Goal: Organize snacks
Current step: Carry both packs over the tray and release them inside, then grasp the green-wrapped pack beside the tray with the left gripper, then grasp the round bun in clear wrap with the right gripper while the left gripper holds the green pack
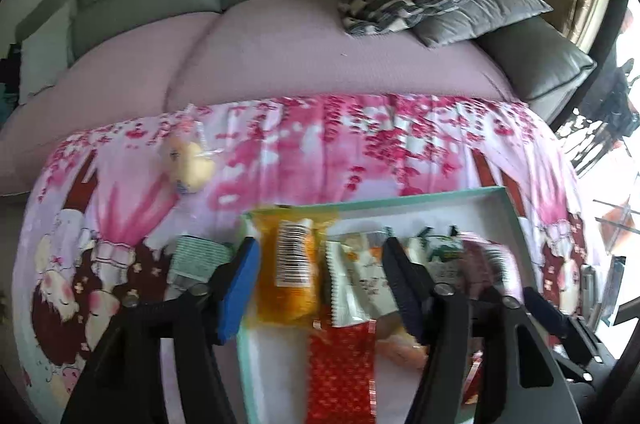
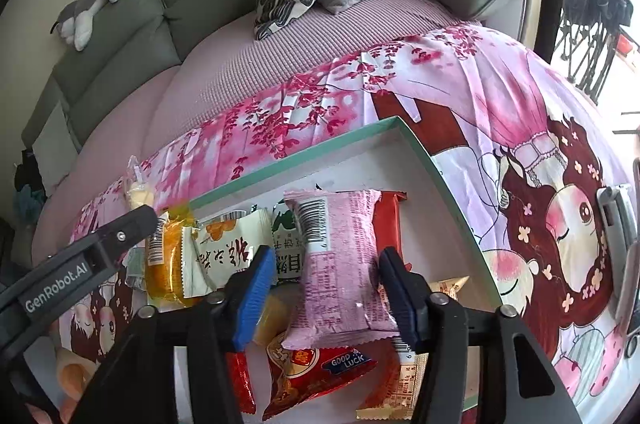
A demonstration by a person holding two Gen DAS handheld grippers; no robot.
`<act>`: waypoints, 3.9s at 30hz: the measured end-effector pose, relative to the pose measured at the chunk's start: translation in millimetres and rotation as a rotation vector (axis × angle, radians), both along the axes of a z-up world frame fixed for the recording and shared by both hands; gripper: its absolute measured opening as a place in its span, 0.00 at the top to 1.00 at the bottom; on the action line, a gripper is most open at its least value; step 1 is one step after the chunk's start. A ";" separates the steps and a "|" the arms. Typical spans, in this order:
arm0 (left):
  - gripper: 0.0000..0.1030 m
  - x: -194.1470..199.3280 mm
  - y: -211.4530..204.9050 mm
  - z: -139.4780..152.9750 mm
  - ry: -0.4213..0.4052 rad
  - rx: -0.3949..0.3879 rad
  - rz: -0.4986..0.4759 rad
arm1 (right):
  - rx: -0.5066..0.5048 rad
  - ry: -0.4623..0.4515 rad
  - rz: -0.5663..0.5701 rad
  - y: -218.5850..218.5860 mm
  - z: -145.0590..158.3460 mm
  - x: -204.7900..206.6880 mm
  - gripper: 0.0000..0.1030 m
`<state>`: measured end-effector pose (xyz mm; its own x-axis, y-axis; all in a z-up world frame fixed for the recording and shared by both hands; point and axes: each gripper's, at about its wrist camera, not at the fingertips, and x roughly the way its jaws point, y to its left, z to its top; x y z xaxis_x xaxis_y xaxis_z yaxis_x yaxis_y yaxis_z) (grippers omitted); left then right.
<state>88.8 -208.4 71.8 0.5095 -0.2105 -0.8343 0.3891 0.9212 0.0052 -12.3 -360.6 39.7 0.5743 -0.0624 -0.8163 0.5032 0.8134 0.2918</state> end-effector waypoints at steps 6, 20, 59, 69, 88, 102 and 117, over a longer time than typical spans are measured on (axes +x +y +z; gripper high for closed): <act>0.26 8.7 18.7 -4.0 -0.034 0.054 0.058 | -0.018 -0.006 0.013 2.9 3.0 1.0 0.26; 0.12 17.3 42.9 -19.0 -0.035 0.121 0.110 | -0.044 0.001 0.042 12.1 6.3 7.0 0.14; 0.11 60.5 179.0 -50.2 0.086 0.055 0.267 | -0.169 -0.026 0.264 129.8 22.7 58.8 0.13; 0.11 66.3 149.5 -64.3 0.137 -0.011 0.190 | -0.162 0.034 0.232 123.8 4.1 60.0 0.13; 0.32 63.8 106.6 -96.3 0.168 0.020 0.089 | -0.153 0.053 0.206 112.8 0.6 56.9 0.13; 0.43 89.8 148.7 -83.7 0.142 -0.035 0.185 | -0.189 0.023 0.235 123.2 20.9 76.3 0.13; 0.43 139.6 193.9 -77.0 0.058 -0.104 0.270 | -0.161 0.155 0.564 174.3 4.9 231.8 0.13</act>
<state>228.4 -14.6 -5.3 0.5111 -0.1592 -0.8447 0.1262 0.9859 -0.1094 219.5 -186.3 44.6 0.4297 0.0872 -0.8988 0.0087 0.9949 0.1007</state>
